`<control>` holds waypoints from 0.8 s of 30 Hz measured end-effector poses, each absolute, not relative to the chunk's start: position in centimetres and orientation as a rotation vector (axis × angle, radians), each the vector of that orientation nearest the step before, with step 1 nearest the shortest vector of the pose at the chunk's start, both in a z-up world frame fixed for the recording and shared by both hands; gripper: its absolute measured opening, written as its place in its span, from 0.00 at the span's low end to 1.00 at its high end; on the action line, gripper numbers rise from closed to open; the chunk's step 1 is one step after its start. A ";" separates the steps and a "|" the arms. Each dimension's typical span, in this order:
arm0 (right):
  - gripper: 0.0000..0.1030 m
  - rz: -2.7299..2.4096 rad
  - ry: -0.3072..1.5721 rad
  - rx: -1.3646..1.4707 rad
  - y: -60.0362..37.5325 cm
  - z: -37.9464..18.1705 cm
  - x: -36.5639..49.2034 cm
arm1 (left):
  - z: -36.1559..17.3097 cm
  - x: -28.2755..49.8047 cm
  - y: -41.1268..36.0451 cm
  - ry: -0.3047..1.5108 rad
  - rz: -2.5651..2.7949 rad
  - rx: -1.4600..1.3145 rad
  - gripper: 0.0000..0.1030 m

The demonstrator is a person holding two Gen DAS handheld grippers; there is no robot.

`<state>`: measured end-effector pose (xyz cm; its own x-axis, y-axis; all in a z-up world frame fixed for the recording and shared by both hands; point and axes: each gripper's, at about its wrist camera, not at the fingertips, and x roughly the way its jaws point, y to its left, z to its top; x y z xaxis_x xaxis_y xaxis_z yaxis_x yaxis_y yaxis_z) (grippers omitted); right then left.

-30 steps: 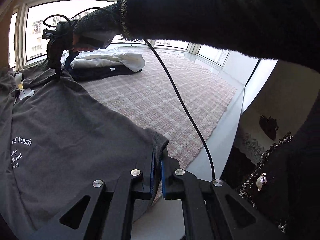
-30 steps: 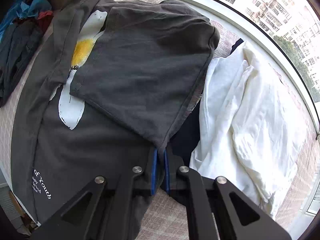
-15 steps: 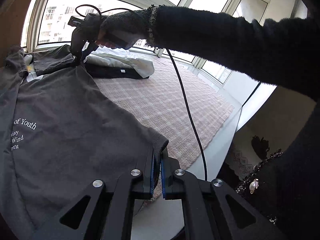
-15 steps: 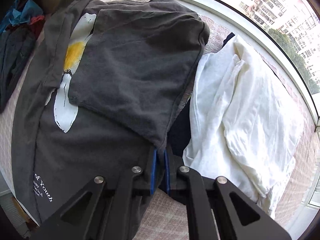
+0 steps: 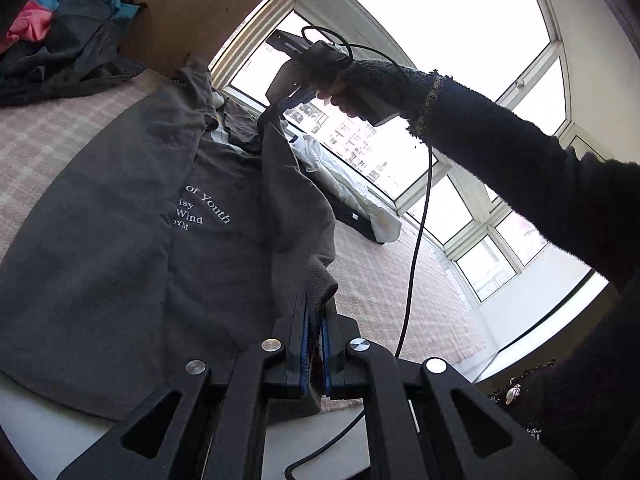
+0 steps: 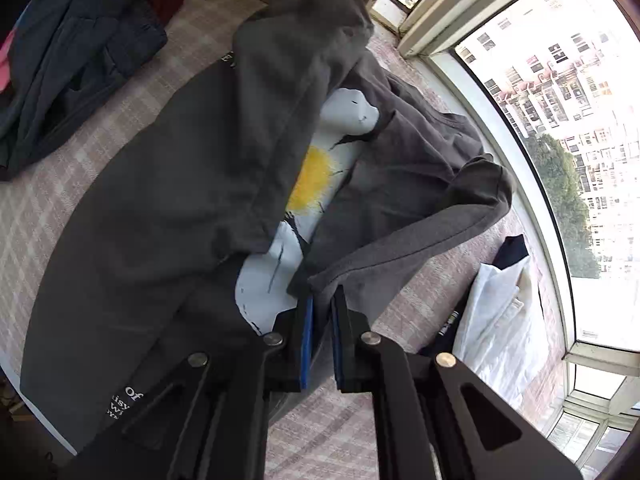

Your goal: Fold clothes

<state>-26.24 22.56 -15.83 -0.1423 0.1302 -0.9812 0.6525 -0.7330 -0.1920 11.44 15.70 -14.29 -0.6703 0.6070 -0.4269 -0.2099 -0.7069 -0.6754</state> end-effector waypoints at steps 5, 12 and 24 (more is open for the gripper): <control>0.24 -1.816 0.698 1.725 22.0 -13.5 -26.3 | -16.4 11.7 14.5 -0.838 2.402 -0.980 0.04; 0.44 -2.258 0.447 1.685 32.4 -9.4 -32.3 | -16.6 11.2 14.4 -0.826 2.402 -1.012 0.04; 0.44 -2.158 0.348 1.679 35.7 -14.1 -26.7 | -17.7 11.4 13.9 -0.891 2.377 -1.134 0.04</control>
<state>-26.71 35.67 -14.09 -0.2116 -0.1459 -0.9664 0.4426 -0.8959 0.0383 11.41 13.88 -17.65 -0.6136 0.5550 -0.5616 -0.0494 -0.7369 -0.6742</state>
